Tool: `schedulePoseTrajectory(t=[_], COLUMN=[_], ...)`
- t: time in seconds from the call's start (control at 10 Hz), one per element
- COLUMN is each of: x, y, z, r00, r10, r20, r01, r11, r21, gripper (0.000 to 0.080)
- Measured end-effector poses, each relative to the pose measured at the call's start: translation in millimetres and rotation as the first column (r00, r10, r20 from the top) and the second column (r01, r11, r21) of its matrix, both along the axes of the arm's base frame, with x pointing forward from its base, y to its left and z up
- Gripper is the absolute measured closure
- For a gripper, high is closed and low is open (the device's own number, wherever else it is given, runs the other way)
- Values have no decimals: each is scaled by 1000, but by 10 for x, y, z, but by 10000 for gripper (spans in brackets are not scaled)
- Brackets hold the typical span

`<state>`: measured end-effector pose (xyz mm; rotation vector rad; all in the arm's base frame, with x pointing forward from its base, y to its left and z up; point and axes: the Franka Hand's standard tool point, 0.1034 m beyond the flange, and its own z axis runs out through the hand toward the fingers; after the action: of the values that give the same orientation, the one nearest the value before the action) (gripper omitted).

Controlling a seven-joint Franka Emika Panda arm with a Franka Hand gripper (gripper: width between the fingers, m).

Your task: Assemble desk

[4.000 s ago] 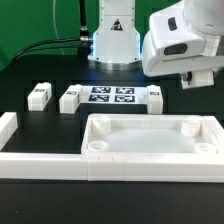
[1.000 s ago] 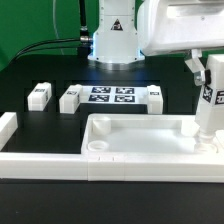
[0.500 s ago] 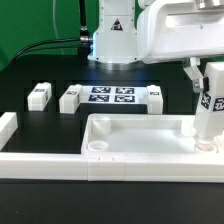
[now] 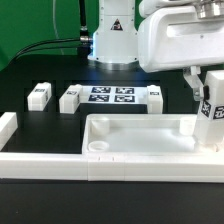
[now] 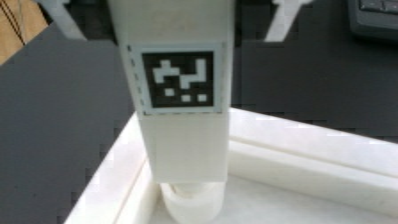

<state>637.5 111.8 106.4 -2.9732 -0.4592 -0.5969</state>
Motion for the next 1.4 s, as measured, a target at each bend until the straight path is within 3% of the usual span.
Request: schedulePoseTrajectory(t=[0.7, 0.9, 1.4], x=[-38, -36, 8], y=[-23, -29, -68], z=[-10, -9, 388], r00=[997, 997, 998], r10=[-30, -30, -25], r20=[76, 76, 54], r01=[28, 29, 25], r11=[999, 999, 1000], r21=[16, 16, 7], gripper=[508, 197, 151])
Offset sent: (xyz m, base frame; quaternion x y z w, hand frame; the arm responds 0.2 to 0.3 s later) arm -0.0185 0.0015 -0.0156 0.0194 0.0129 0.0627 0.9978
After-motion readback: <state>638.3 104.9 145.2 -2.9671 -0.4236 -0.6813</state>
